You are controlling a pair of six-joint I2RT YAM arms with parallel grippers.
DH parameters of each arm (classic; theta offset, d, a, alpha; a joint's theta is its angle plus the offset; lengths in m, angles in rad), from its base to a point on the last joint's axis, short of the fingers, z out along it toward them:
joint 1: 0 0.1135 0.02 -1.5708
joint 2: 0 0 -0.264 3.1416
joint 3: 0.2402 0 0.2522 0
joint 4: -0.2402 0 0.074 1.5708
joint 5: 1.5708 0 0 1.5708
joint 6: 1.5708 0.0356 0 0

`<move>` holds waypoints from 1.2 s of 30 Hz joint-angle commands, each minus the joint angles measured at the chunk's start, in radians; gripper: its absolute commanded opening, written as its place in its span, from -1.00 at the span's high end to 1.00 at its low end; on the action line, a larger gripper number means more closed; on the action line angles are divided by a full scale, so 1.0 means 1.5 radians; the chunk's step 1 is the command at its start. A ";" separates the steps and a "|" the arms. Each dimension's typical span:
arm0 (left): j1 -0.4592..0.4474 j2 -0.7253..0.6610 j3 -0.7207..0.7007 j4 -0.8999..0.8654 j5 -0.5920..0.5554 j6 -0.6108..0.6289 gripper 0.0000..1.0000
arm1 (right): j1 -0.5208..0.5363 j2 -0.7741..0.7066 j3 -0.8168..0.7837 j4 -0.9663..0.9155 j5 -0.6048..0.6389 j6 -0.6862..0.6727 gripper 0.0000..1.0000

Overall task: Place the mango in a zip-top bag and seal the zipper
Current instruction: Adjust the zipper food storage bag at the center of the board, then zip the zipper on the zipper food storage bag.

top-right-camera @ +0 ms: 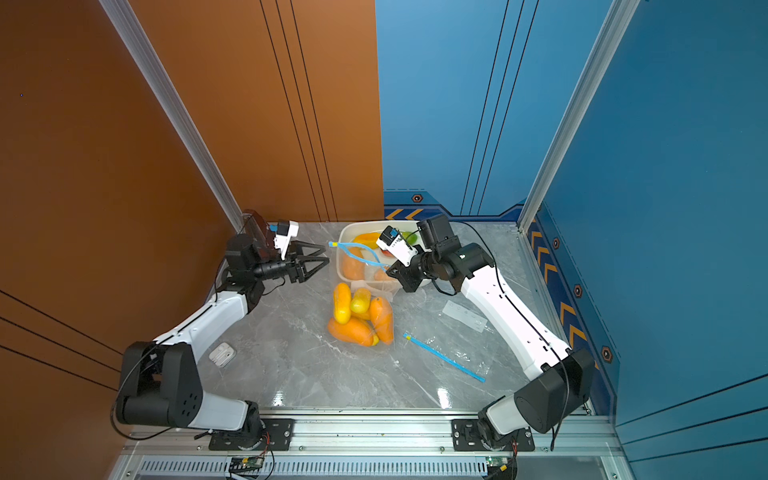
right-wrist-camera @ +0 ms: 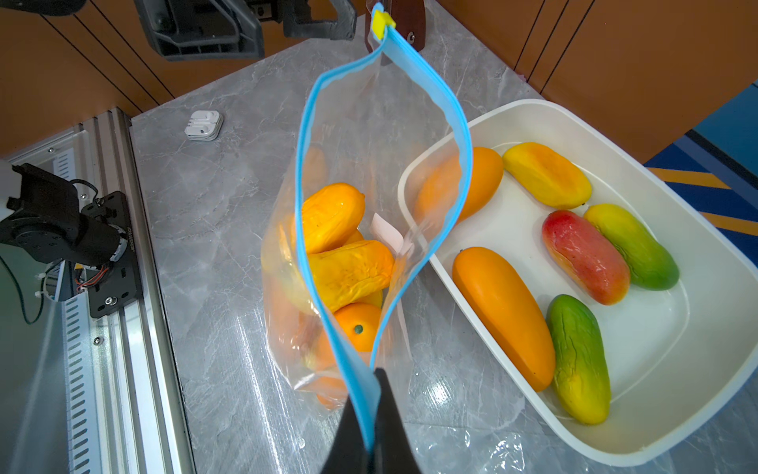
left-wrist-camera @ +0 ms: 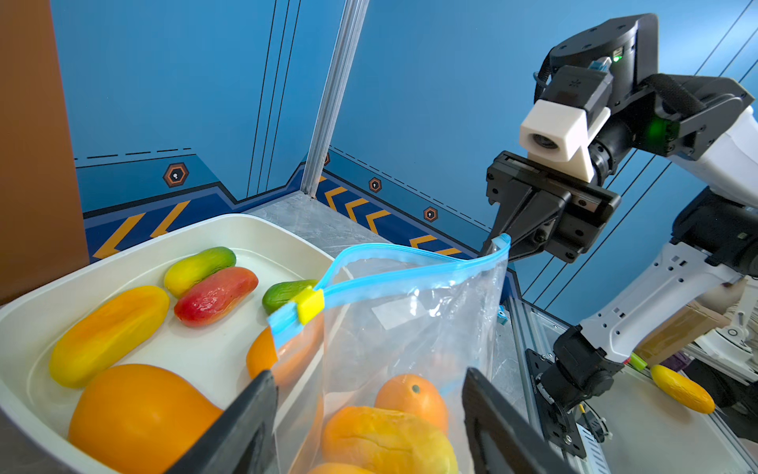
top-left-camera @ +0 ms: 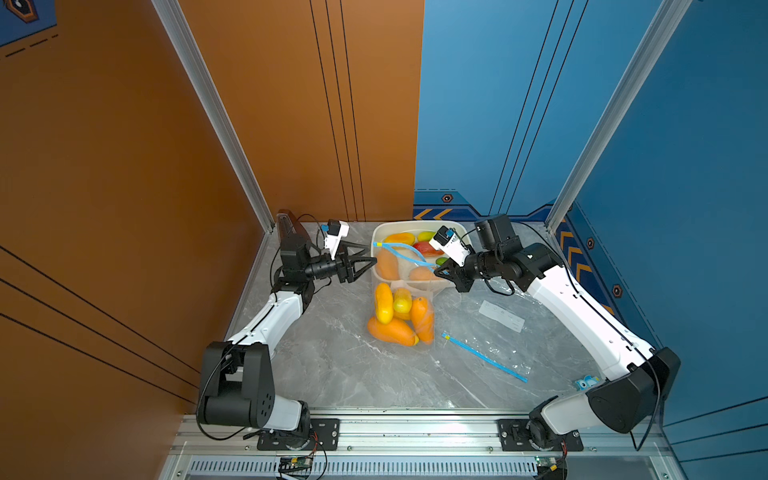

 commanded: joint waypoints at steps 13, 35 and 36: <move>-0.047 0.114 0.113 0.010 0.087 0.030 -0.01 | -0.008 -0.031 -0.016 0.019 -0.024 -0.013 1.00; -0.044 0.171 0.131 0.010 0.109 0.018 0.28 | -0.021 -0.039 -0.028 0.037 -0.038 -0.001 1.00; -0.045 0.173 0.132 0.010 0.109 0.017 0.38 | -0.021 -0.039 -0.028 0.037 -0.036 -0.001 1.00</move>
